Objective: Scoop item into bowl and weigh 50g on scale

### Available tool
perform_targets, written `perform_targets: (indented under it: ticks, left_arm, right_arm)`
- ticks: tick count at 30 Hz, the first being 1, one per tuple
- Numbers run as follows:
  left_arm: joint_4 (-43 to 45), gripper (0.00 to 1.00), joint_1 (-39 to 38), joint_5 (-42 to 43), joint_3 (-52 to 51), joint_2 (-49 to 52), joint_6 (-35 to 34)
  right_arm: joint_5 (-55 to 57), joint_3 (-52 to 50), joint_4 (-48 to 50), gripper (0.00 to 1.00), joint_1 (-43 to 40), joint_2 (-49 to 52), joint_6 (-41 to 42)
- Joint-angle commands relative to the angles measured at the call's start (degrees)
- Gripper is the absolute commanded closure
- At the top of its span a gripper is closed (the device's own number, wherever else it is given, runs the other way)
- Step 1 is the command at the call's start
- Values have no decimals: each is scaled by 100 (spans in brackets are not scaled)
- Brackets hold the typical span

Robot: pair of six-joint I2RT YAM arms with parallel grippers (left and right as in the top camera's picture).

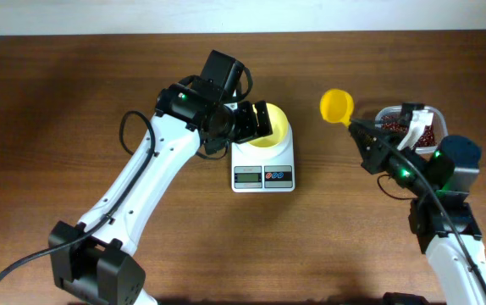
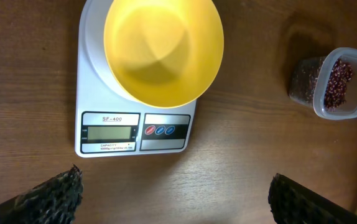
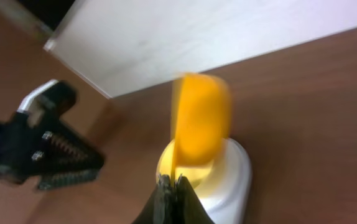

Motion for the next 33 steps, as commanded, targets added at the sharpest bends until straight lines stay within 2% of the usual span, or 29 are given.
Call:
perform_targets:
  ticks: [1, 4, 7, 13, 16, 19, 20, 22, 23, 24, 25, 32, 33]
  left_arm:
    - [35, 1, 2, -42, 61, 50, 31]
    - [98, 1, 2, -42, 61, 50, 31]
    - [98, 1, 2, -42, 61, 50, 31]
    - [175, 1, 2, -61, 61, 50, 31]
    - [225, 1, 2, -610, 61, 50, 28]
    - [308, 1, 4, -654, 61, 50, 31]
    - [321, 26, 4, -654, 61, 50, 33]
    - [330, 61, 4, -800, 61, 50, 33]
    - [330, 84, 4, -870, 61, 50, 92]
    - [328, 96, 4, -940, 61, 50, 122]
    - [358, 100, 4, -951, 61, 50, 313]
    - [1005, 100, 4, -949, 61, 50, 1198]
    - [1038, 92, 2, -946, 61, 50, 1198]
  right_arm:
    - [1104, 905, -1917, 96, -28, -92, -715]
    - [866, 1150, -2468, 96, -28, -136, -800]
    - [173, 1150, -2472, 96, -28, -260, -798]
    - [-474, 1147, -2465, 96, -28, -306, -625]
    - [-831, 1147, -2472, 96, -28, -306, -625]
    - [-826, 1147, -2472, 96, -28, -306, -627]
    - [-828, 1147, -2476, 96, -28, -306, -627]
    - [-826, 1143, -2514, 96, -28, -304, -627]
    - [-826, 1143, -2533, 96, -28, -304, -627]
    - [-826, 1143, -2535, 96, -28, -304, -627]
    - [-826, 1143, -2531, 96, -28, -304, -627]
    - [-824, 1143, -2627, 96, -28, -299, -629]
    - [-824, 1143, -2669, 96, -28, -299, -629]
